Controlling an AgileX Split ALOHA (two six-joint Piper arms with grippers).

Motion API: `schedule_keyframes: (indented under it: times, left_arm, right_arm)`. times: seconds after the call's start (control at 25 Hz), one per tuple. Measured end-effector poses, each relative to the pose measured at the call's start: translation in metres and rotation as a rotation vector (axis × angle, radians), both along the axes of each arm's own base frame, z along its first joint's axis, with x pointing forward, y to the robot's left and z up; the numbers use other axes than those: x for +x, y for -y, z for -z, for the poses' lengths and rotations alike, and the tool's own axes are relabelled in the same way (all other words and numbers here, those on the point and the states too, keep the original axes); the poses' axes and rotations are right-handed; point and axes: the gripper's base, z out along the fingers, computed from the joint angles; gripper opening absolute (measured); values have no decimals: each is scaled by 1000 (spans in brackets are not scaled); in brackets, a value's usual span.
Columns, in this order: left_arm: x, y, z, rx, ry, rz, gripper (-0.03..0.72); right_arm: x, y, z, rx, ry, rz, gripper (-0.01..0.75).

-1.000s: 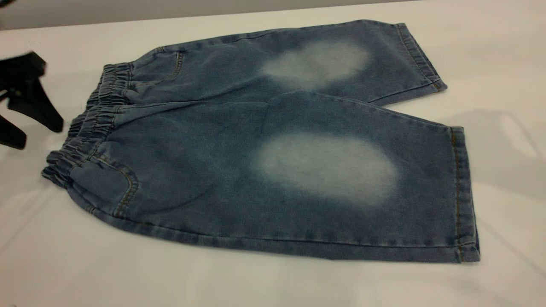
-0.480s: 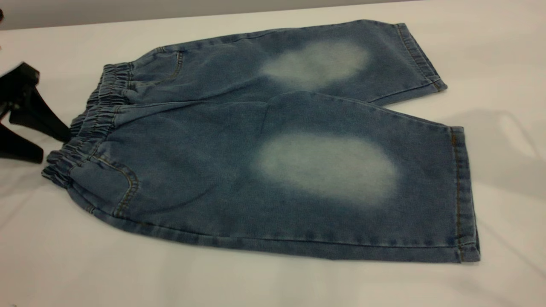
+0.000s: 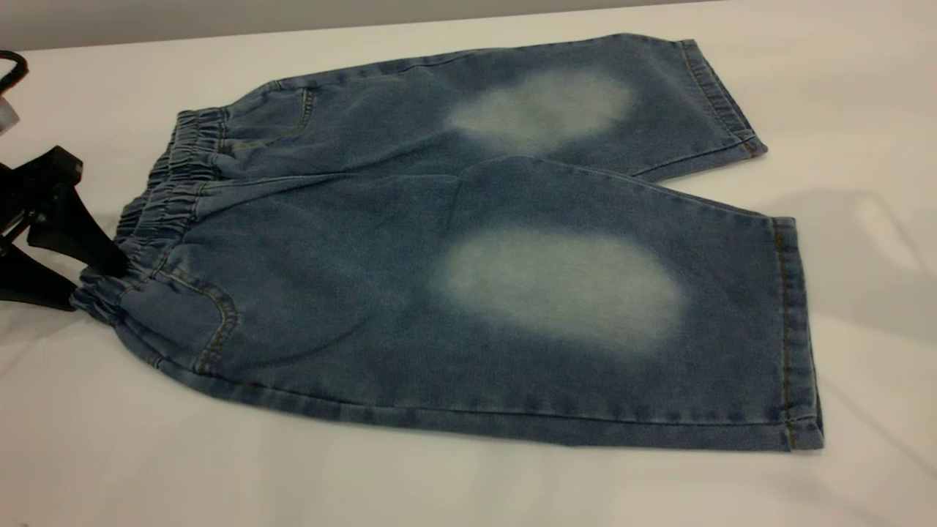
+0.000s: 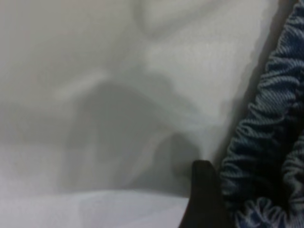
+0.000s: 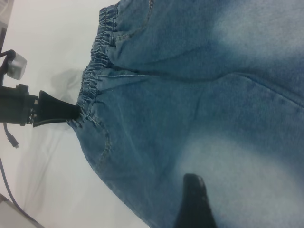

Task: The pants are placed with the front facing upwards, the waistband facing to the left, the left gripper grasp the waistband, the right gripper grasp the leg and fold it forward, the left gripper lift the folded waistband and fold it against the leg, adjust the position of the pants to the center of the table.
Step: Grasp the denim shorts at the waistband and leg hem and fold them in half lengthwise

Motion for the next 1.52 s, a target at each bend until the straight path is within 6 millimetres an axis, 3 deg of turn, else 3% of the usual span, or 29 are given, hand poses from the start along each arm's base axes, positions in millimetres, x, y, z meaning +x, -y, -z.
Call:
schedule_keyframes:
  times: [0.44,0.56,0.76,1.04,1.2,1.52]
  left_arm:
    - [6,24,2,35,23,56,417]
    - [7,24,2,37,26,46,347]
    - [7,24,2,35,23,41,107]
    - [7,25,-5,16,32,51,95]
    - [9,25,-13,21,57,54,95]
    - [10,25,-21,22,78,57,95]
  right_arm:
    - [0,0,0,0,1,-1,440]
    - [0,0,0,-1,1,-1,440]
    - [0,0,0,-1,1,-1,440]
    - [-2,-1,1,13,-24,-3,440]
    - [-7,-2,15,26,-100,-12,440]
    - [-22,0,66,4,-312,-6,440]
